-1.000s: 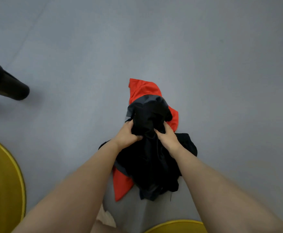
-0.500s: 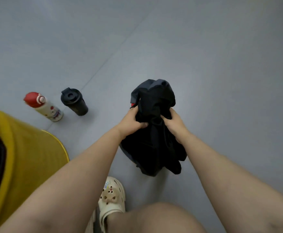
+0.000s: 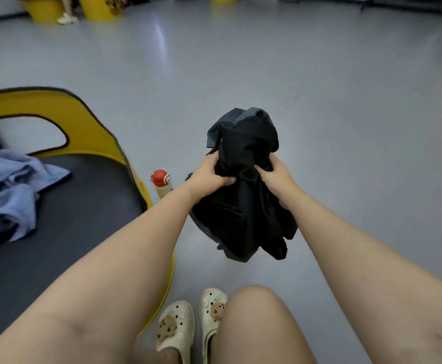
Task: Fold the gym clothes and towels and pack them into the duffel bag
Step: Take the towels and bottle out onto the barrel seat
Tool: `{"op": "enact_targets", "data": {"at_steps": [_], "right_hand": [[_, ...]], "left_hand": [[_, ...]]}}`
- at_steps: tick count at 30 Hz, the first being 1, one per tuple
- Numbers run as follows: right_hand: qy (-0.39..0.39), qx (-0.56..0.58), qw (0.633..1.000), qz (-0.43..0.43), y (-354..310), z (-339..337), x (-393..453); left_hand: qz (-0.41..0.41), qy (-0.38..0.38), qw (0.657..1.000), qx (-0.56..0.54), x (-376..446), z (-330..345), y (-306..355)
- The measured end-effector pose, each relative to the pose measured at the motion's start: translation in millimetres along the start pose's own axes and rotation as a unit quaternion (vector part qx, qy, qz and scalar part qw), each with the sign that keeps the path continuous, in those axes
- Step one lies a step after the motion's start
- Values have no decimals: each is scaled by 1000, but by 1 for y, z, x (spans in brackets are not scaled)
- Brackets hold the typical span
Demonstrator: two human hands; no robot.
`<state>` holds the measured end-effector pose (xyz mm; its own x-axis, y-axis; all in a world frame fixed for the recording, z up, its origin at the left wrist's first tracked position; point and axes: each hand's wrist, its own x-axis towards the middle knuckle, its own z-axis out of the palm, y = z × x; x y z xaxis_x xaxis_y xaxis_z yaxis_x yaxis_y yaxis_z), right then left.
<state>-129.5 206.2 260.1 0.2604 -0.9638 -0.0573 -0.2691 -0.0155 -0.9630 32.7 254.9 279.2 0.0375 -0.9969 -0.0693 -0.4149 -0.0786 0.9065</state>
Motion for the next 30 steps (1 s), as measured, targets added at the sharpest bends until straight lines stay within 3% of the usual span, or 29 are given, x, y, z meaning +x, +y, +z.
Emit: {"op": "enact_targets", "data": {"at_steps": [13, 30], "right_hand": [[-141, 12, 983, -118, -144, 152, -45], [-355, 16, 916, -185, -238, 421, -133]], "left_hand": [[11, 199, 979, 29, -141, -171, 20], [-138, 386, 910, 58, -326, -365, -72]]}}
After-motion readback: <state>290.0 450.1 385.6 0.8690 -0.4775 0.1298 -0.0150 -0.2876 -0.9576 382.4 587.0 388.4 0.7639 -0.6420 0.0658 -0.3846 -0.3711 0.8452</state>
